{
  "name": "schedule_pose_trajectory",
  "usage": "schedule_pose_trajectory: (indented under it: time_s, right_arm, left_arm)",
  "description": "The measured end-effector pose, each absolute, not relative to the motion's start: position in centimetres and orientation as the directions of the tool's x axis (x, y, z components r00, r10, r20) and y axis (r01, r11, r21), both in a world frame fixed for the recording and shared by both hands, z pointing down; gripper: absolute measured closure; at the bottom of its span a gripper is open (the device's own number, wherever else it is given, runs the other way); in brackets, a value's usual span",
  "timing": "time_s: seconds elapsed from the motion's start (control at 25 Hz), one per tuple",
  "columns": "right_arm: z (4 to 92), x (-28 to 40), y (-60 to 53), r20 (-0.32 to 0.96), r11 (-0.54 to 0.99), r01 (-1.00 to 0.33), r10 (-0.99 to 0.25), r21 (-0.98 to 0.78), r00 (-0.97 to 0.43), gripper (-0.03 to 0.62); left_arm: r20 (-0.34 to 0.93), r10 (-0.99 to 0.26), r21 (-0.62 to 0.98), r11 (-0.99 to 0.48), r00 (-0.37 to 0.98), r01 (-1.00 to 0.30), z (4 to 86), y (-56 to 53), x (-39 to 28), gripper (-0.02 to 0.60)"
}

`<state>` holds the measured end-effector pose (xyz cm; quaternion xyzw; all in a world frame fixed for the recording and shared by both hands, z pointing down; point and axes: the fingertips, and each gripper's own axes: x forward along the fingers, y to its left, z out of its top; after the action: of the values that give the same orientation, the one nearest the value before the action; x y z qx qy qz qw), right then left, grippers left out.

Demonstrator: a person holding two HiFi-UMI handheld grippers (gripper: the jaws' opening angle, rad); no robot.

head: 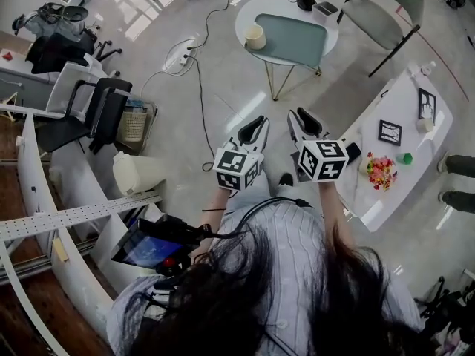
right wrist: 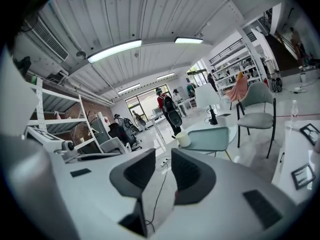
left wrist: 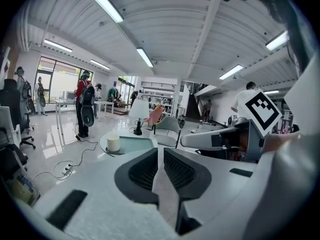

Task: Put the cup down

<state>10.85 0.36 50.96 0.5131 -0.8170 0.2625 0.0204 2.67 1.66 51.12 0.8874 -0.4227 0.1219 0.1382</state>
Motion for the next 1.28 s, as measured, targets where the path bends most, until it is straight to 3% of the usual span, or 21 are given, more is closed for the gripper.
schedule_pose_trajectory:
  time_s: [0.36,1.28]
  right_arm:
    - [51.0,10.0,2.9,0.295,0.330,-0.835,-0.825,-0.441,-0.482,0.500]
    - [50.1,0.5,12.1,0.331,0.302,-0.882,-0.843,-0.363,-0.425,0.527]
  left_arm:
    - [0.325,-0.710,0.121,-0.624,0.624,-0.772,50.5,4.7,2.6,0.535]
    - [0.308,-0.698,0.166,-0.630,0.647,-0.759,51.5,13.5,-7.3,0.535]
